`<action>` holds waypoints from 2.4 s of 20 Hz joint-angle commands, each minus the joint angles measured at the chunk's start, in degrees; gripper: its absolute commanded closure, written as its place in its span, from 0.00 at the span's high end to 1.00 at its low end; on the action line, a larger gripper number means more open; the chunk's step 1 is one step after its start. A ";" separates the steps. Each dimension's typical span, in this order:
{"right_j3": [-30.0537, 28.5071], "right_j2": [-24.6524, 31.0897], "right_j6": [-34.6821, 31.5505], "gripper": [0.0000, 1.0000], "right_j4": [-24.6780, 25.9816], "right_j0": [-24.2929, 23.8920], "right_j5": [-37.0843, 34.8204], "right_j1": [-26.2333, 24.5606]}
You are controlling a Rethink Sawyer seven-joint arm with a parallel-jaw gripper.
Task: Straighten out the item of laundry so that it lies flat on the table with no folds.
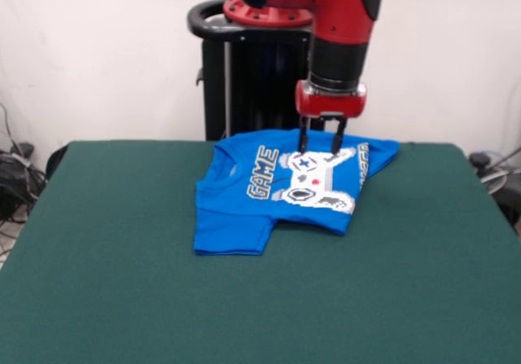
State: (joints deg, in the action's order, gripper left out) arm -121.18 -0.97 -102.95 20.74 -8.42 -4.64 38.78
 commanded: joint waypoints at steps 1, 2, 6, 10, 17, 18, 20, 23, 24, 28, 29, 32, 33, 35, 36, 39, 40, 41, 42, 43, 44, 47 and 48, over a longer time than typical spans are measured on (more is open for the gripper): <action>5.80 -0.34 -4.53 1.00 2.07 0.55 0.47 -3.38; 6.00 -0.34 -4.45 1.00 2.07 0.50 0.36 -3.38; 5.54 0.93 -4.43 1.00 1.52 -0.03 -0.50 -2.57; 4.89 1.91 -4.06 1.00 1.03 -0.52 -2.25 -1.05; 4.57 2.19 -3.16 1.00 1.95 -2.14 -2.12 -0.68; 4.45 2.21 -3.04 1.00 2.12 -2.40 -2.05 -0.59; 4.19 2.57 -2.71 1.00 2.38 -3.11 -2.10 -0.41; 3.69 3.26 -2.49 1.00 2.46 -4.07 -2.32 -0.11; 3.59 3.21 -2.75 1.00 2.43 -3.97 -2.19 -0.11; 2.09 3.48 -4.12 1.00 1.55 -3.46 -2.13 0.98; 1.73 3.68 -4.50 1.00 1.07 -3.23 -2.39 1.50; -0.92 4.52 -5.08 1.00 -0.67 -2.32 -5.25 6.73; -1.74 5.05 -4.72 1.00 -1.21 -2.47 -6.80 8.65; -3.02 5.88 -4.47 1.00 -1.95 -2.94 -8.47 11.08; -3.16 6.27 -4.53 1.00 -1.92 -3.51 -8.13 10.92; -2.54 6.61 -4.40 1.00 -1.24 -4.88 -6.97 9.10; -2.15 6.79 -4.30 1.00 -0.94 -5.40 -6.44 8.15; -2.04 7.16 -4.17 1.00 -0.75 -6.01 -6.05 7.57; -1.94 7.52 -4.04 1.00 -0.55 -6.62 -5.66 6.99; -2.22 7.23 -4.26 1.00 -0.28 -6.60 -5.02 7.05; -1.86 6.55 -4.48 1.00 -0.12 -6.12 -4.74 7.02; 1.05 5.21 -4.49 1.00 0.48 -5.19 -3.78 4.32; 1.65 5.12 -4.59 1.00 0.75 -5.32 -2.82 3.11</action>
State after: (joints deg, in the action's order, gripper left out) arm -123.01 -0.01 -102.95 21.07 -13.69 -5.81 46.98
